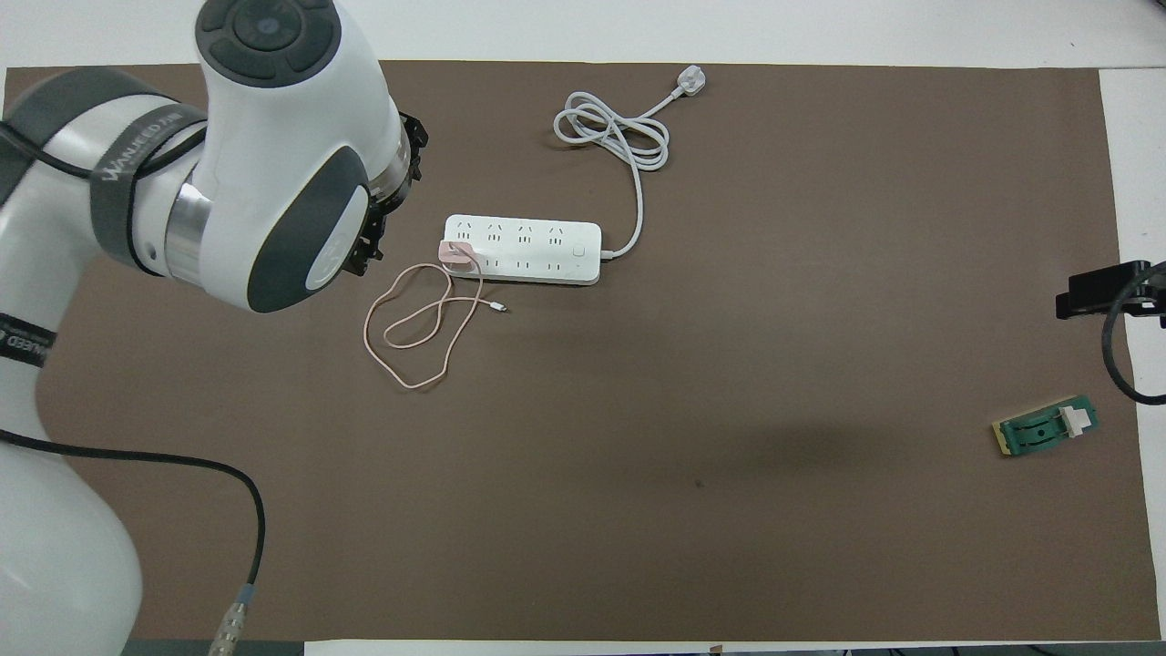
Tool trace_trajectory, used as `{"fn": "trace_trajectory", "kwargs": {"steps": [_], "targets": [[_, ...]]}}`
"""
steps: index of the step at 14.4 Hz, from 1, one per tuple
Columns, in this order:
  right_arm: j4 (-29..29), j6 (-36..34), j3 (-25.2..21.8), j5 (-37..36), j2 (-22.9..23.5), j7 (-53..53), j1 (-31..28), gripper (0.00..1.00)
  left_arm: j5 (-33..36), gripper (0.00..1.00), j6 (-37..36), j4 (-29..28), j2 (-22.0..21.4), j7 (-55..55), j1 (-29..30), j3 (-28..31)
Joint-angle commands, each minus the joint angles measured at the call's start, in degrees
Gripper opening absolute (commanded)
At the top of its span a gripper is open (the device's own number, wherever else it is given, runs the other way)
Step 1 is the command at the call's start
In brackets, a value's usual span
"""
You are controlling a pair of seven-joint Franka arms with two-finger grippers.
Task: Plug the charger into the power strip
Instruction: 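Open the left gripper and retract it from the power strip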
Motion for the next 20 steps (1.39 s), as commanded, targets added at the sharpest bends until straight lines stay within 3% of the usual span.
{"fn": "trace_trajectory", "kwargs": {"steps": [1,3,6,10,13,15,20], "targets": [[-0.25,-0.69,0.35,-0.78,-0.68,-1.21,-0.55,1.0,-0.87,0.98,-3.52,-1.41,-4.66,14.11,3.55,0.02],[-0.25,-0.69,0.35,-0.7,-0.68,-1.21,-0.55,1.0,-3.58,0.97,-7.56,-1.33,-7.04,26.67,7.5,0.2],[-0.25,-0.69,0.35,-0.7,-0.68,-1.21,-0.55,1.0,-4.39,0.98,-8.45,-1.24,-7.92,37.25,11.11,0.29],[-0.25,-0.69,0.35,-0.78,-0.68,-1.21,-0.55,1.0,-4.47,1.0,-8.63,-1.41,-10.9,66.76,17.61,0.38],[-0.33,-0.69,0.35,-0.78,-0.68,-1.21,-0.55,1.0,-4.56,1.0,-12.84,-1.94,-13.45,72.6,22.01,0.2],[-0.25,-0.69,0.35,-0.78,-0.68,-1.21,-0.55,1.0,-4.56,1.0,-12.24,-6.22,-17.22,75.57,24.38,0.2],[-0.25,-0.69,0.44,-0.7,-0.68,-1.21,-0.55,1.0,-4.65,1.0,-2.84,-23.36,-28.21,80.61,29.13,0.2]]}}
